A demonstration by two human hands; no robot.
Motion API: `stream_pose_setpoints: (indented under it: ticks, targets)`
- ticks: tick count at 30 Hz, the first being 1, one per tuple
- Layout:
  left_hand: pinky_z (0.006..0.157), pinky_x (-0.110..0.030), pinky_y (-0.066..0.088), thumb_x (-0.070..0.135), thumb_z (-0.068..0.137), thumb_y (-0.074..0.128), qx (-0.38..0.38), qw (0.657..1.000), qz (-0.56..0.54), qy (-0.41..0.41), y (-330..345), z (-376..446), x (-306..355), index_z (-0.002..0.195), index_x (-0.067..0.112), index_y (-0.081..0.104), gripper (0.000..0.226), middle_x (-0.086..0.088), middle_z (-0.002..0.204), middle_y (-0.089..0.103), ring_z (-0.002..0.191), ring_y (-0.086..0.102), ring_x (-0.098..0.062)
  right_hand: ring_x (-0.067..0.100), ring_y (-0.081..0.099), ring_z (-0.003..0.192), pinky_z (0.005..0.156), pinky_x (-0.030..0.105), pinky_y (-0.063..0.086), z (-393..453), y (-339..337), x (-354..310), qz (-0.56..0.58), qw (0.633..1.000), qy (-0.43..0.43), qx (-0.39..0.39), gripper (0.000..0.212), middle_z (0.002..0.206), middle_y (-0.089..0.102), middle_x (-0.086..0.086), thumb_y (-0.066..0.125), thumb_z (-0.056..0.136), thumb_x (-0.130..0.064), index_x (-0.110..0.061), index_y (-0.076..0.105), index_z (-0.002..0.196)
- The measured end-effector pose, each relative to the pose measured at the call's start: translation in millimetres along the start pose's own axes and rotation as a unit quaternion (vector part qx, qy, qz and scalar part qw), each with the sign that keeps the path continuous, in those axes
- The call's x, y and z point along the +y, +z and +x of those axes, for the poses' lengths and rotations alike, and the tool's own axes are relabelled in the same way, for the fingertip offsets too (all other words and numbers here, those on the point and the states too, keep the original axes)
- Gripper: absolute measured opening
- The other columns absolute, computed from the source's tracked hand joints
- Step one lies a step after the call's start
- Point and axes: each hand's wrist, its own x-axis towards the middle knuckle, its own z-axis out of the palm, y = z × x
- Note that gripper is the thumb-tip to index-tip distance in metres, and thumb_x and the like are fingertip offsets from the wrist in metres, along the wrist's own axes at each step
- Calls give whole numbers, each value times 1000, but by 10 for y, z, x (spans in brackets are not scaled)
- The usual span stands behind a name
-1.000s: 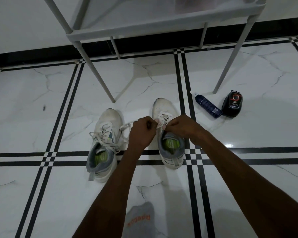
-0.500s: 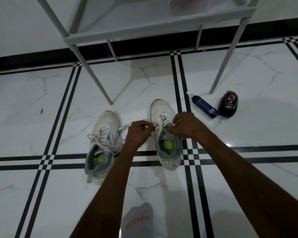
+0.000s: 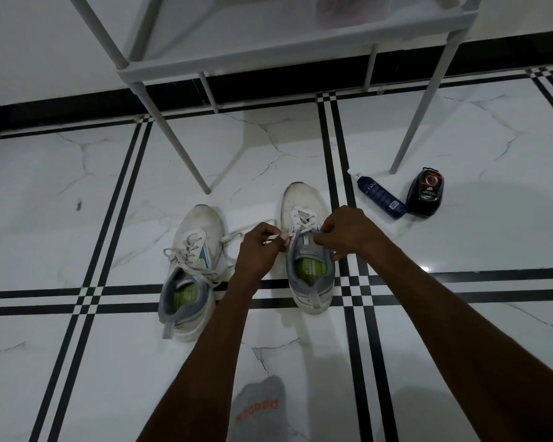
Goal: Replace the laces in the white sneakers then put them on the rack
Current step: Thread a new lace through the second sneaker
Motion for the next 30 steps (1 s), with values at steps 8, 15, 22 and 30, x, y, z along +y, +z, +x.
stream_pose_setpoints:
  ticks: [8, 15, 22, 30]
  targets:
    - [72, -32, 51, 52, 97, 58, 19, 994, 59, -88, -16, 10, 153, 67, 10, 76, 55, -7, 68, 75, 72, 73, -17, 22, 73, 76, 71, 31, 61, 6, -52, -3, 4, 999, 16, -32, 35, 91, 76, 14, 71, 87, -33, 0, 75, 98]
    - [43, -17, 46, 38, 86, 78, -57, 990, 119, -54, -109, -31, 257, 98, 12, 76, 29, -9, 82, 77, 52, 71, -11, 23, 75, 79, 72, 32, 62, 13, -39, 8, 44, 998, 25, -29, 31, 90, 76, 13, 75, 85, -29, -1, 76, 97]
    - [76, -25, 44, 25, 94, 68, -62, 981, 182, -12, -44, 15, 231, 80, 15, 74, 18, 3, 77, 68, 71, 60, -3, 24, 74, 83, 75, 32, 62, 49, -18, 19, 14, 999, 18, -41, 32, 96, 75, 14, 74, 86, -29, -1, 74, 101]
    - [88, -39, 41, 48, 92, 44, -21, 993, 111, 16, -390, -19, 597, 75, 16, 62, 41, -1, 85, 64, 87, 58, -19, 0, 61, 70, 67, 10, 45, 77, 120, -376, 75, 976, -201, 37, 21, 86, 68, -5, 61, 97, -20, -18, 71, 115]
